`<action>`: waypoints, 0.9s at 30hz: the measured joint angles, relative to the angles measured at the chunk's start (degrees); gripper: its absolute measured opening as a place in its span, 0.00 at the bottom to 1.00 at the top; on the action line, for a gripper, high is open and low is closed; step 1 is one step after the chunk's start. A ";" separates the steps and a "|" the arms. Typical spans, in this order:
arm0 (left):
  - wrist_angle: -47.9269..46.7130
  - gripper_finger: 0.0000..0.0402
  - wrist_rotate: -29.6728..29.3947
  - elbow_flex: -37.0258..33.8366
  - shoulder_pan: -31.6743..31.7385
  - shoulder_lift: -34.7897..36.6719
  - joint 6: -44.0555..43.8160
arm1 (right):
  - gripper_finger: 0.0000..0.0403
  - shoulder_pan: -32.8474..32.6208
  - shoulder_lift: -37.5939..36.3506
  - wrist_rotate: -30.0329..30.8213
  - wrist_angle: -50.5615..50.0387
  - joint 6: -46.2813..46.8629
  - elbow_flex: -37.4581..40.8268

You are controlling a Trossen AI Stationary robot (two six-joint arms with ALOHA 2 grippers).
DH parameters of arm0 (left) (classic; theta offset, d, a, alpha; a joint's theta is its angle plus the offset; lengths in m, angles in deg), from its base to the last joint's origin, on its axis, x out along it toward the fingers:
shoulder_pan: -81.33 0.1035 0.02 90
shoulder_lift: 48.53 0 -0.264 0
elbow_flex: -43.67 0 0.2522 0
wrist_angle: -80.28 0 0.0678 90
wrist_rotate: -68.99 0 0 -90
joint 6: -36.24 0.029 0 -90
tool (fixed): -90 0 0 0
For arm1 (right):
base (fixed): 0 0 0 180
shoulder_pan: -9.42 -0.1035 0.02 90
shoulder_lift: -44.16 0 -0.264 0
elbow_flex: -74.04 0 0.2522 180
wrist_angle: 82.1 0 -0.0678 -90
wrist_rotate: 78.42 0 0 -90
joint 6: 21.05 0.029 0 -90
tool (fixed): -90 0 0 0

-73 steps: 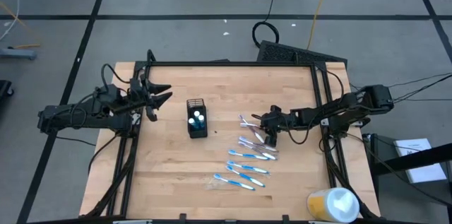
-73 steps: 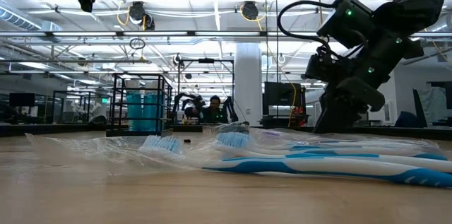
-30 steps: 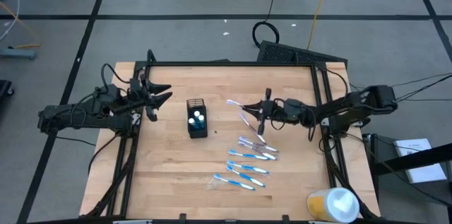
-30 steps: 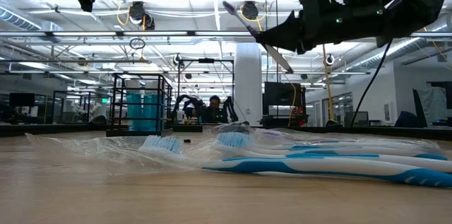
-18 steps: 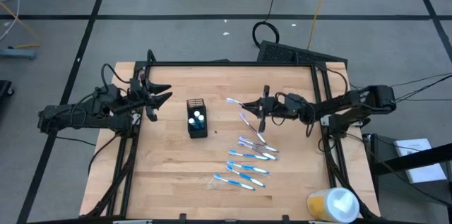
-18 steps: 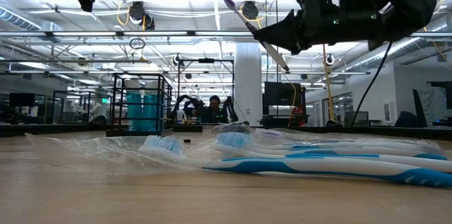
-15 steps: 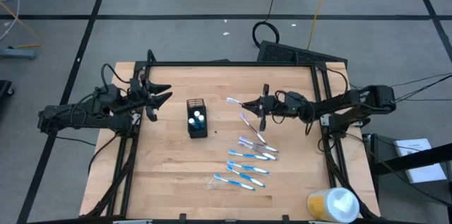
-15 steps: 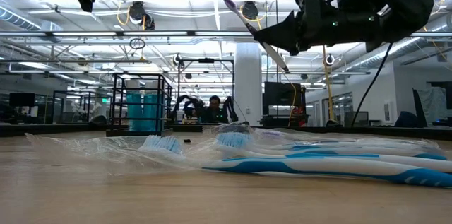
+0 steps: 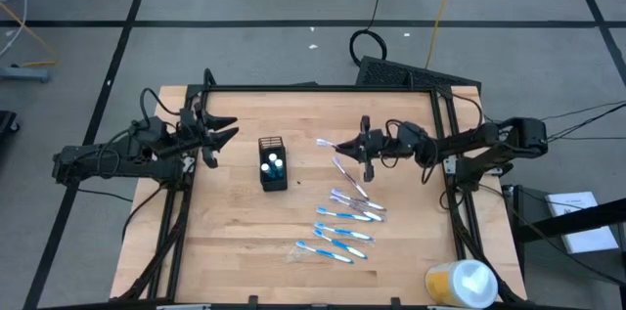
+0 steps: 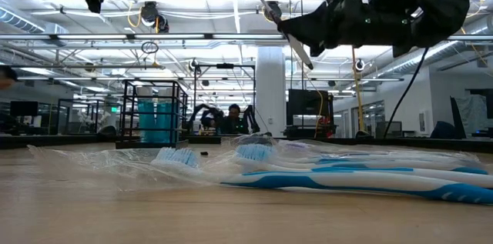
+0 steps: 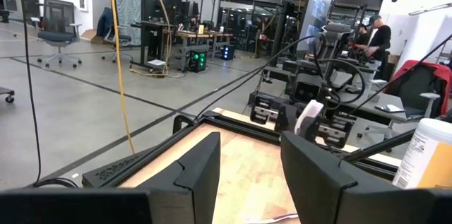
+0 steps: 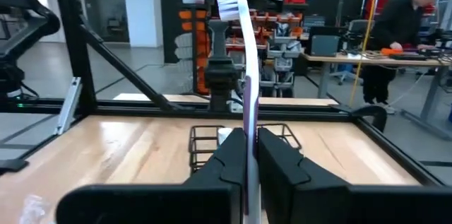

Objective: Pick & Place toothbrushing station
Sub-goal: Put the purple toothbrush into the black organizer

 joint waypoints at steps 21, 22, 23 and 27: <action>23.12 0.38 -15.47 0.00 0.08 -19.55 6.57 | 0.03 -0.65 -0.04 0.32 5.29 -1.51 -0.02; 25.38 0.38 -12.79 0.00 0.07 -21.99 6.64 | 0.03 -0.65 -0.04 0.35 5.45 -1.55 -0.02; 27.95 0.38 -10.29 0.00 0.07 -24.47 7.23 | 0.03 -0.67 -0.04 0.35 5.60 -1.56 -0.02; 40.42 0.38 0.21 0.00 0.02 -34.99 8.78 | 0.03 -0.71 -0.04 0.35 6.75 -1.67 -0.04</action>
